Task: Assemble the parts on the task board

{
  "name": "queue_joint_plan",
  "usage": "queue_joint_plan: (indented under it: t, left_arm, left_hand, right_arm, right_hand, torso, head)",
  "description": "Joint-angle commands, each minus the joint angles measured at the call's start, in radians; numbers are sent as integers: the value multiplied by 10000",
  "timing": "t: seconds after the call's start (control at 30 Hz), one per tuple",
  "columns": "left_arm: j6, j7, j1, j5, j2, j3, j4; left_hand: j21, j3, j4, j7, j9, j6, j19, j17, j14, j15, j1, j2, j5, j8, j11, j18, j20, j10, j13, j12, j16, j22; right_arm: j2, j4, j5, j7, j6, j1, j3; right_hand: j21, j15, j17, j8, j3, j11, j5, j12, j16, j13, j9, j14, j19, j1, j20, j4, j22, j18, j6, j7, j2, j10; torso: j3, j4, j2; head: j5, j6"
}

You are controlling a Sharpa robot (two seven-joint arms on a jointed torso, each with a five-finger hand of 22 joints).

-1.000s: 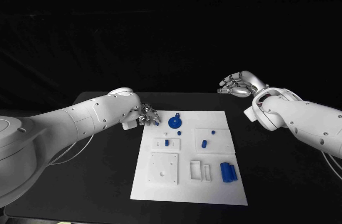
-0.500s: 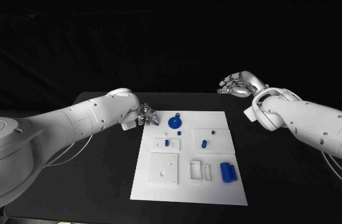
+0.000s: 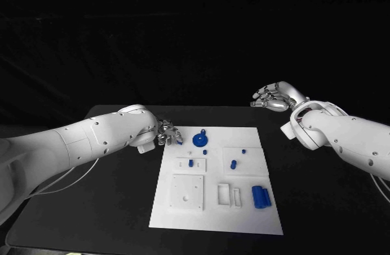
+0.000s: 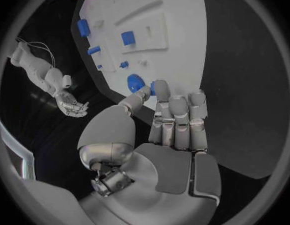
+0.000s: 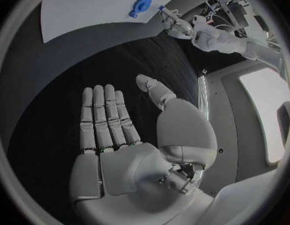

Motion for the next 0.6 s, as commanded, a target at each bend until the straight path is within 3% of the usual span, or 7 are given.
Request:
queue_joint_plan:
  t: [0.03, 0.27, 0.47, 0.6]
  left_arm:
    - [-734, -14, 31, 473, -160, 9, 352]
    - [-814, -235, 178, 476, -838, 5, 1568]
    - [-924, -442, 211, 99, -1265, -18, 2416]
    - [-1013, -510, 206, -122, -1447, -60, 2830]
  left_hand:
    - [44, 261, -269, -68, -20, 267, 97, 24, 459, -374, 82, -21, 234, 669, -311, -49, -1167, 398, 21, -31, 60, 166]
    - [88, 295, -374, -124, -103, 408, 178, 88, 591, -425, 5, -54, 761, 745, -365, -50, -1202, 571, 60, -60, 112, 165]
    - [133, 301, -469, -173, -151, 571, 236, 178, 699, -462, -84, -121, 1335, 845, -407, -52, -1229, 740, 136, -35, 204, 170]
    - [156, 303, -495, -189, -163, 612, 266, 208, 734, -479, -112, -135, 1488, 876, -422, -49, -1242, 777, 176, -14, 236, 172]
  right_arm:
    - [-18, 39, 2, 89, 114, 6, 3]
    - [-67, 68, 4, 76, 110, 6, 3]
    - [-120, 106, 5, 65, 120, 6, 3]
    - [-137, 96, 5, 64, 114, 6, 3]
  right_hand:
    - [-71, 6, -16, 22, -66, 4, 65, 57, 42, -17, -17, -83, 11, 5, 45, 21, 17, 145, -52, 10, 43, 35]
    - [-74, 6, -25, 22, -67, 4, 70, 60, 49, -24, -18, -87, 11, 6, 46, 21, 21, 147, -52, 10, 41, 35]
    - [-76, 6, -31, 22, -68, 4, 73, 62, 53, -28, -19, -89, 10, 6, 47, 20, 23, 147, -52, 10, 38, 34]
    - [-78, 5, -36, 22, -67, 4, 75, 64, 56, -31, -20, -91, 10, 8, 47, 19, 25, 148, -51, 10, 37, 34]
  torso:
    - [8, 5, -6]
    - [8, -11, 3]
    - [15, 0, 3]
    - [7, -4, 10]
  head:
    - [13, 9]
    - [46, 29]
    - [74, 9]
    - [89, 0]
